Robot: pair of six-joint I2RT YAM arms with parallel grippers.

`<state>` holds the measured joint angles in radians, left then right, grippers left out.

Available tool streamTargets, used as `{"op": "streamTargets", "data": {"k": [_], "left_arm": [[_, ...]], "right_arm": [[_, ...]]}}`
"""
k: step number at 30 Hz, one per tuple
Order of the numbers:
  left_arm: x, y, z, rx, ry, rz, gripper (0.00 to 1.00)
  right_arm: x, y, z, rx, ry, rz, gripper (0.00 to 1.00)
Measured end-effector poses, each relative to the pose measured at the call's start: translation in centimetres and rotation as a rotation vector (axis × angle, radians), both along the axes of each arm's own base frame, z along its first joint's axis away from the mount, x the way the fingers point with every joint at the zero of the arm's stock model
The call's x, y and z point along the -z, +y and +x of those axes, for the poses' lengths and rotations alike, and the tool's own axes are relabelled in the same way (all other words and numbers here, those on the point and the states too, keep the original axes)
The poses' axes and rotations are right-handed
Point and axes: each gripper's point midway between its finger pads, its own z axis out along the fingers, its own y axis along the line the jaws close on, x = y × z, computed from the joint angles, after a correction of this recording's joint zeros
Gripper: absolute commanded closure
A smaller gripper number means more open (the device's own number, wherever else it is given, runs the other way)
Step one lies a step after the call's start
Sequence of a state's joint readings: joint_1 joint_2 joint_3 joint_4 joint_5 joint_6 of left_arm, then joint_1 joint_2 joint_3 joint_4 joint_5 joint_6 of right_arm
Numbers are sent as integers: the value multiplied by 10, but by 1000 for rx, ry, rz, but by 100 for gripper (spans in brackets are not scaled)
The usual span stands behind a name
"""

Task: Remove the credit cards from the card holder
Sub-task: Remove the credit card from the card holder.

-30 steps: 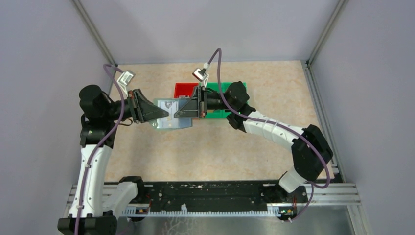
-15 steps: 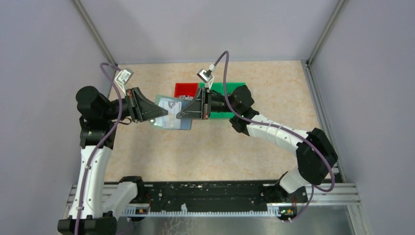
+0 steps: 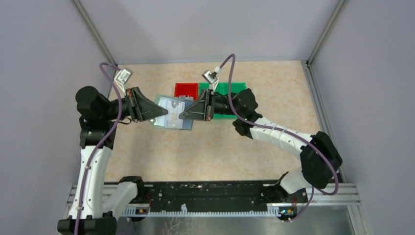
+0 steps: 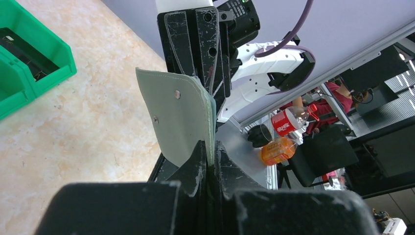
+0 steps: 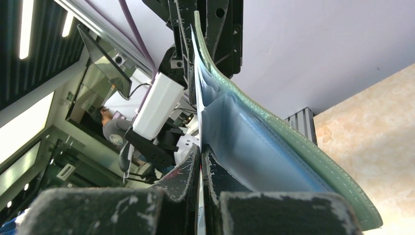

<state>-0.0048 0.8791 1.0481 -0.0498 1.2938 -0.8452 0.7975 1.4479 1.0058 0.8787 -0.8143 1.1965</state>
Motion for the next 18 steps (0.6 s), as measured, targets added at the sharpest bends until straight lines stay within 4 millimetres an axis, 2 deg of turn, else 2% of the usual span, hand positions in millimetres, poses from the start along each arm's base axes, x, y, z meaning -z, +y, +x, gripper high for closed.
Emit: {"op": "streamTargets", "data": {"k": [2, 5, 7, 12, 13, 15, 18], "left_arm": [[0, 0, 1, -3, -3, 0, 100], [-1, 0, 3, -18, -13, 2, 100], [0, 1, 4, -25, -21, 4, 100], [-1, 1, 5, -34, -36, 7, 100], [-1, 1, 5, -35, -39, 7, 97], [-1, 1, 4, -35, -44, 8, 81], [-2, 1, 3, -35, -44, 7, 72]], "right_arm": [[-1, -1, 0, 1, -5, 8, 87], [0, -2, -2, -3, -2, 18, 84], [-1, -3, -3, -6, -1, 28, 86], [-8, -5, -6, -16, -8, 56, 99], [-9, -5, -7, -18, -10, 63, 100], [-10, -5, -7, -22, -9, 67, 100], [-8, -3, -6, -24, -1, 71, 100]]}}
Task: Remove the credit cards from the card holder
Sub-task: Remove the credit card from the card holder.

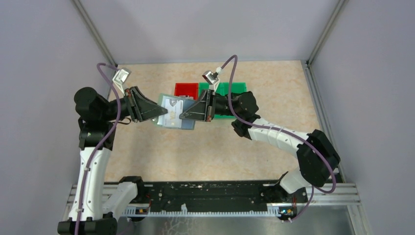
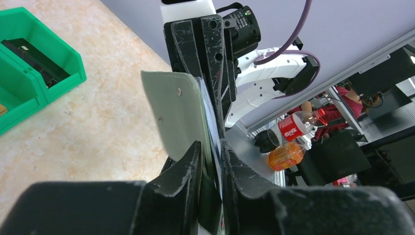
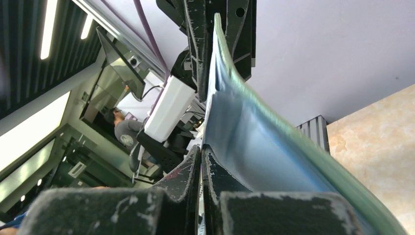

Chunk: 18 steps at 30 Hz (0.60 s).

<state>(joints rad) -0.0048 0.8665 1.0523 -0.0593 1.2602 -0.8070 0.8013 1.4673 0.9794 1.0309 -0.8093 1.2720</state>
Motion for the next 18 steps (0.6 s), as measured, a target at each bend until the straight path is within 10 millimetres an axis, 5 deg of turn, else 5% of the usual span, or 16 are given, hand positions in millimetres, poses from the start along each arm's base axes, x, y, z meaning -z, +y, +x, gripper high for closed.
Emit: {"op": "streamTargets", "data": {"k": [8, 14, 18], "left_arm": [[-6, -1, -3, 14, -3, -13, 85], [-9, -1, -5, 26, -23, -15, 69], [-9, -1, -7, 34, -21, -15, 67]], "right_arm": [[4, 3, 4, 13, 17, 4, 100], [8, 7, 8, 41, 15, -7, 100], [12, 11, 8, 48, 18, -23, 100]]}}
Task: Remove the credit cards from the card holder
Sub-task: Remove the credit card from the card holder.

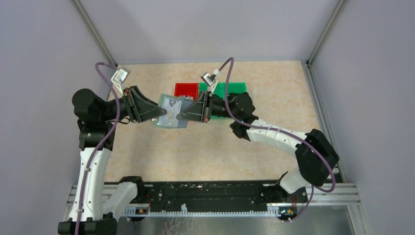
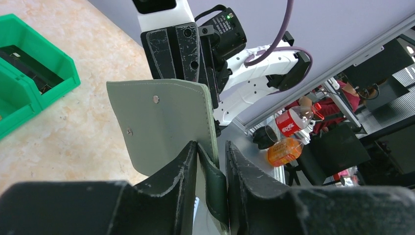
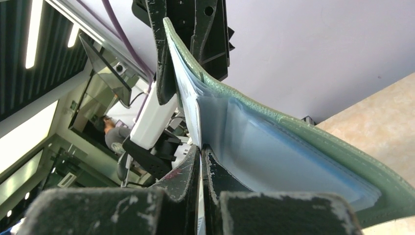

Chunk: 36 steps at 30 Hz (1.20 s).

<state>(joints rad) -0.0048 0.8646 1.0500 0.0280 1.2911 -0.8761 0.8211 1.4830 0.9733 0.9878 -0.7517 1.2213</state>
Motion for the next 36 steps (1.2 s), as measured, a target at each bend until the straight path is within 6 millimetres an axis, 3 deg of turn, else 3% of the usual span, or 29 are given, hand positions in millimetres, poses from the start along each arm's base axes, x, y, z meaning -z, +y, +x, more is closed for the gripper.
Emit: {"op": "streamTargets", "data": {"k": [8, 11, 14, 31, 34, 35, 36], "left_arm": [[5, 0, -1, 11, 5, 4, 70], [10, 0, 2, 15, 14, 16, 90], [16, 0, 5, 13, 26, 25, 100], [3, -1, -3, 35, 7, 3, 100], [0, -1, -4, 36, 5, -3, 96], [-1, -1, -4, 37, 5, -4, 96], [-2, -1, -5, 39, 5, -5, 96]], "right_arm": [[2, 5, -4, 3, -17, -3, 100], [2, 6, -5, 6, -24, -5, 100], [3, 6, -4, 9, -29, -7, 100], [-3, -3, -11, 44, -45, 33, 100], [-2, -4, -10, 46, -43, 31, 100], [0, -5, -10, 51, -39, 28, 99], [2, -6, -9, 53, -35, 24, 86]]}}
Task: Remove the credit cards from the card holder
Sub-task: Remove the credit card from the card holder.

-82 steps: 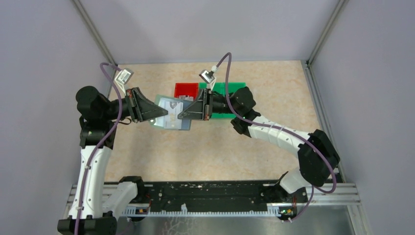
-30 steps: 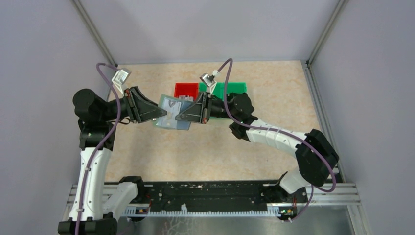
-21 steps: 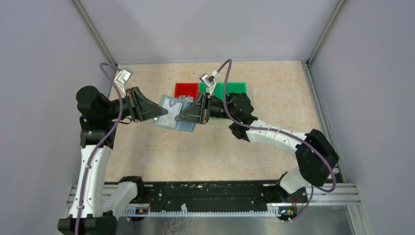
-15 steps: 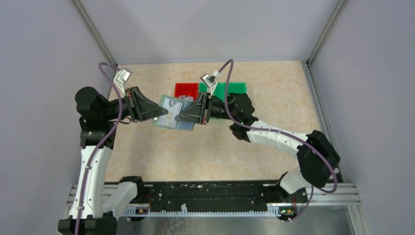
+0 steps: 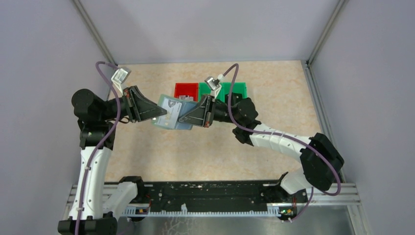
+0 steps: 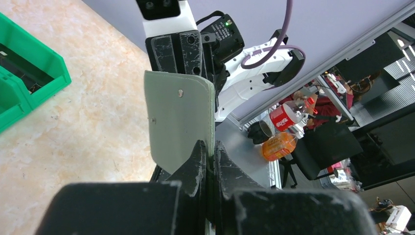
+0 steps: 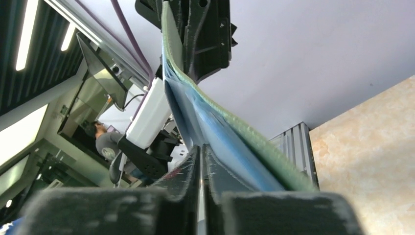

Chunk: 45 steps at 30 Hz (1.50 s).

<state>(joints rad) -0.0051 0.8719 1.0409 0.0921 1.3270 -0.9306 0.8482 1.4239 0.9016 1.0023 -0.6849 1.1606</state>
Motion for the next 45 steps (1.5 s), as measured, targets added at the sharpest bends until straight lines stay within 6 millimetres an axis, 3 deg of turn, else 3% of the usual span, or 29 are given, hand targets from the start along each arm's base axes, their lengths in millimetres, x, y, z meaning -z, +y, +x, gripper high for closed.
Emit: {"op": "streamTargets", "data": {"k": [4, 8, 18, 23, 31, 45], "left_arm": [[-2, 0, -2, 1, -7, -2, 96], [-3, 0, -3, 1, -15, -2, 92], [-2, 0, -3, 1, -17, 0, 92], [0, 0, -3, 0, -15, 3, 90], [0, 0, -3, 1, -10, 5, 80], [-1, 0, -7, 13, -13, 8, 100]], "right_arm": [[0, -1, 1, 0, 10, 4, 70], [-11, -5, -4, -25, 8, 48, 65], [-34, 0, -3, -87, 10, 117, 80], [-30, 4, -1, -94, 27, 110, 100], [-29, 3, -1, -109, 33, 130, 100], [-15, -6, 0, -77, 30, 148, 100]]}}
